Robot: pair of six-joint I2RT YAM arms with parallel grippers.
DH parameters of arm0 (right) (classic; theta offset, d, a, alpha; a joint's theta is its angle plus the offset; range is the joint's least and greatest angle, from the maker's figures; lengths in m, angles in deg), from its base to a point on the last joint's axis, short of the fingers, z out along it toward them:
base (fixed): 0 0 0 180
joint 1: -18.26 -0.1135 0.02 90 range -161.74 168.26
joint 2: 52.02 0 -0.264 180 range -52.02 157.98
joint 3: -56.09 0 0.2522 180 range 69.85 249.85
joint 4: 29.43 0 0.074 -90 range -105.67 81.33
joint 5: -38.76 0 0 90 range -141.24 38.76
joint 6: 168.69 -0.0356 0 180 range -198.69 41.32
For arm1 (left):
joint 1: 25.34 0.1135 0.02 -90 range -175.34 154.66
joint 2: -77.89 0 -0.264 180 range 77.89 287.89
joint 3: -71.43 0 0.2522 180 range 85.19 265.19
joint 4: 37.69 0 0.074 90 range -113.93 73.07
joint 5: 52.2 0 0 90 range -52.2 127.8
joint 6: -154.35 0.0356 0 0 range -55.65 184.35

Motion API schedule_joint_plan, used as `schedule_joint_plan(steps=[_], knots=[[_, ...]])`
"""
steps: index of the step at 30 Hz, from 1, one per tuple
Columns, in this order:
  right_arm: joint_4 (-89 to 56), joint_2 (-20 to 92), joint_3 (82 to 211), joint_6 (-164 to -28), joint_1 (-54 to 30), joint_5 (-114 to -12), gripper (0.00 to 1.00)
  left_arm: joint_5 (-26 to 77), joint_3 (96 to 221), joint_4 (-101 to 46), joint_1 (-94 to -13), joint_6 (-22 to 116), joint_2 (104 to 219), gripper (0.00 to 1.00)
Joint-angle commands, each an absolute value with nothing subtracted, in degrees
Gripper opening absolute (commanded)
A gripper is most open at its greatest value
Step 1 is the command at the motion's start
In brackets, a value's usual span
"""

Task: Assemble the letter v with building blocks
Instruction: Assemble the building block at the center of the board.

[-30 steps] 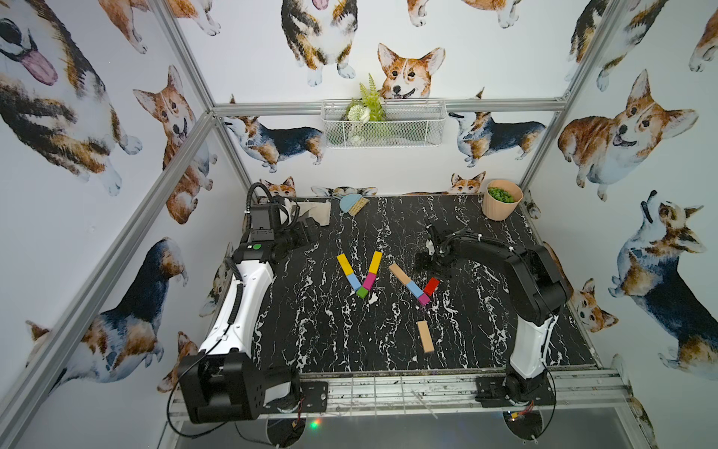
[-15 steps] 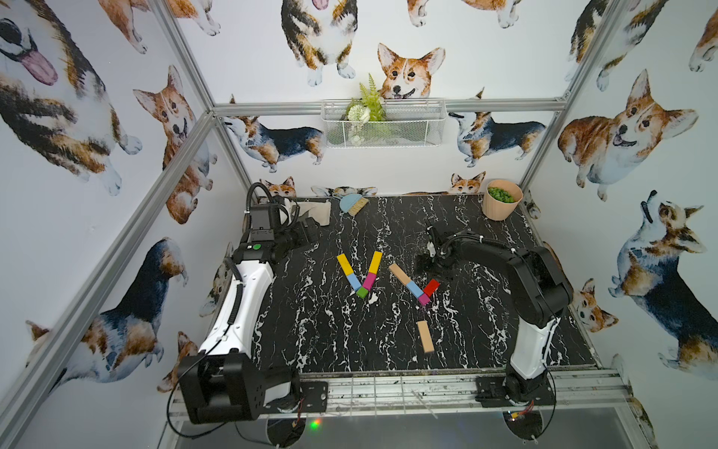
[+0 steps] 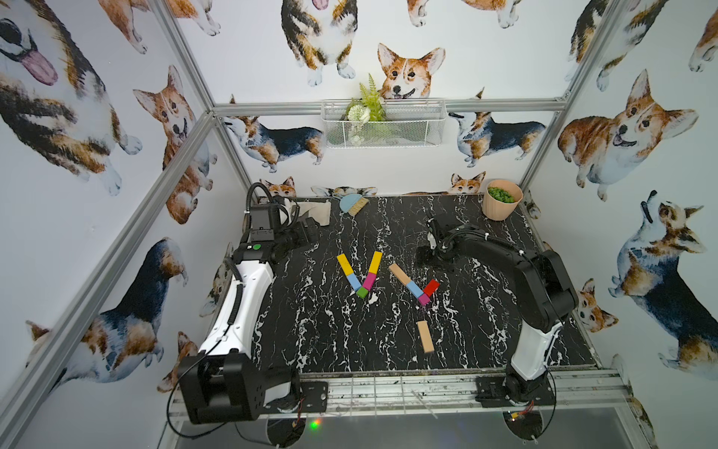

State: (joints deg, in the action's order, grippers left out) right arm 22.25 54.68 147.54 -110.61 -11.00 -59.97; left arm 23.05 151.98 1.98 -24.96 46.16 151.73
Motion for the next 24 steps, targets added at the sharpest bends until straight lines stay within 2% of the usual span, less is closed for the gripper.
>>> schedule_joint_plan(steps=[1, 7, 24], knots=[[24.5, 55.6, 149.1, -110.7, -12.8, -59.5, 0.84, 22.4, 151.9, 0.6, -24.9, 46.2, 151.5, 1.0], [26.1, 58.3, 151.3, -111.0, -16.4, -57.7, 0.84, 22.5, 152.0, 0.6, -24.8, 46.2, 151.5, 1.0], [26.3, 60.8, 150.9, -112.1, -17.7, -57.5, 0.84, 22.7, 152.0, 0.8, -24.8, 46.3, 151.5, 1.0]])
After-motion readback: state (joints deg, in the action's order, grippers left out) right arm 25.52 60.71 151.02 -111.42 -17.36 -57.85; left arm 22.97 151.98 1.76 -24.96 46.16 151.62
